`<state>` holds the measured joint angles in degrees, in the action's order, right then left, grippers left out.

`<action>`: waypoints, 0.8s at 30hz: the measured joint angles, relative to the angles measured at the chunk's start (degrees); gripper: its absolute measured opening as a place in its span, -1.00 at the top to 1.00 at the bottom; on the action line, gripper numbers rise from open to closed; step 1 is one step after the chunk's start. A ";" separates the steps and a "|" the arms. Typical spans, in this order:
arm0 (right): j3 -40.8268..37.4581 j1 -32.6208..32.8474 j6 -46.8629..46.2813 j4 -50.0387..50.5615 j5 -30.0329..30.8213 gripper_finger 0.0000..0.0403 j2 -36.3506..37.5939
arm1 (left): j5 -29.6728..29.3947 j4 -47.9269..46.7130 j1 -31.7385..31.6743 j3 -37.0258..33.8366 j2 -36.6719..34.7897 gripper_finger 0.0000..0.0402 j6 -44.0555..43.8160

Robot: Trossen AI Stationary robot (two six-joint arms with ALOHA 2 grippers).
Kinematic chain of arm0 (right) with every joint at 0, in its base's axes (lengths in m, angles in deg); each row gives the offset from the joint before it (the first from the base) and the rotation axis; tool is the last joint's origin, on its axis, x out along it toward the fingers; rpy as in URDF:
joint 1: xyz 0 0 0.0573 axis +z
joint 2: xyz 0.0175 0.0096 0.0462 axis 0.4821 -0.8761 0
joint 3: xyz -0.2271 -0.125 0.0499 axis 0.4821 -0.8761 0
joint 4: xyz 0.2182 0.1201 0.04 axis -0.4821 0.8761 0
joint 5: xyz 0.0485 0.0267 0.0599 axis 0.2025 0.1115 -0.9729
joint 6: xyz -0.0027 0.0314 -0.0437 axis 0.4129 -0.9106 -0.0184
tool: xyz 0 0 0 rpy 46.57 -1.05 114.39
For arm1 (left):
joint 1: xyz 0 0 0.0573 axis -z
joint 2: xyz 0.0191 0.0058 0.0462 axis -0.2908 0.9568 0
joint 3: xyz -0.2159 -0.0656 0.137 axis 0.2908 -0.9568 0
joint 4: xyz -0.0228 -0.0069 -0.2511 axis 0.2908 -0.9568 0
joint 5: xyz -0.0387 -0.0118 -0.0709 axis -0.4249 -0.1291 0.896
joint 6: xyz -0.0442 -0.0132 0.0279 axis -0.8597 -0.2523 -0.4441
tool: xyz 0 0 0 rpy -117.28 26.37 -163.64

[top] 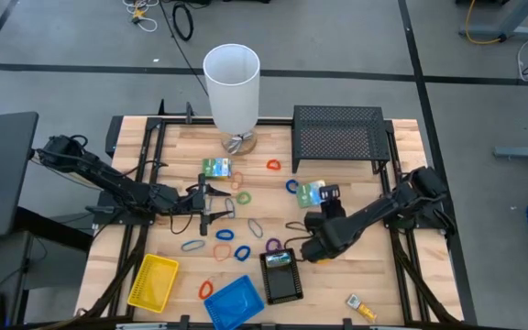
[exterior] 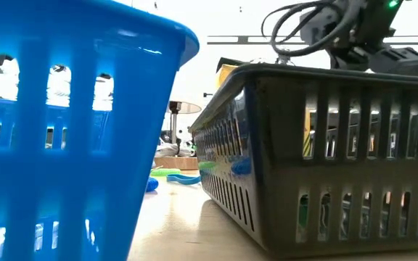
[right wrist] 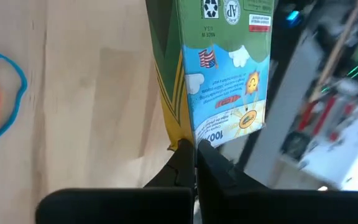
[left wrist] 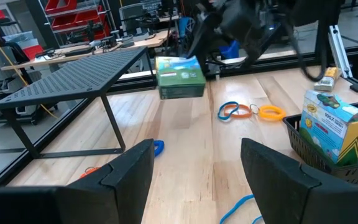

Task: Pick & Place Office Desk Supplies
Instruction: Put the yellow crayon box into the black bin

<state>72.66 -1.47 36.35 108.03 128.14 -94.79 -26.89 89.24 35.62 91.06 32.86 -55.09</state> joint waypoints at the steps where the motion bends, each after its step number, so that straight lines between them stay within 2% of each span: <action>1: 0.00 0.59 0.61 -0.04 0.79 1.00 -0.02 | 0.00 0.02 -0.02 0.00 0.00 -0.22 -0.02; 8: 0.00 4.15 4.76 0.00 6.43 1.00 -0.02 | 0.00 0.01 -0.01 0.00 0.00 -0.22 0.00; 24: 0.00 12.84 20.63 0.00 23.83 1.00 -0.02 | 0.00 0.00 0.00 0.00 0.00 -0.22 -1.01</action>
<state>72.66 11.37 56.98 108.03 151.97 -94.81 -26.89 89.24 35.62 91.06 32.86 -56.09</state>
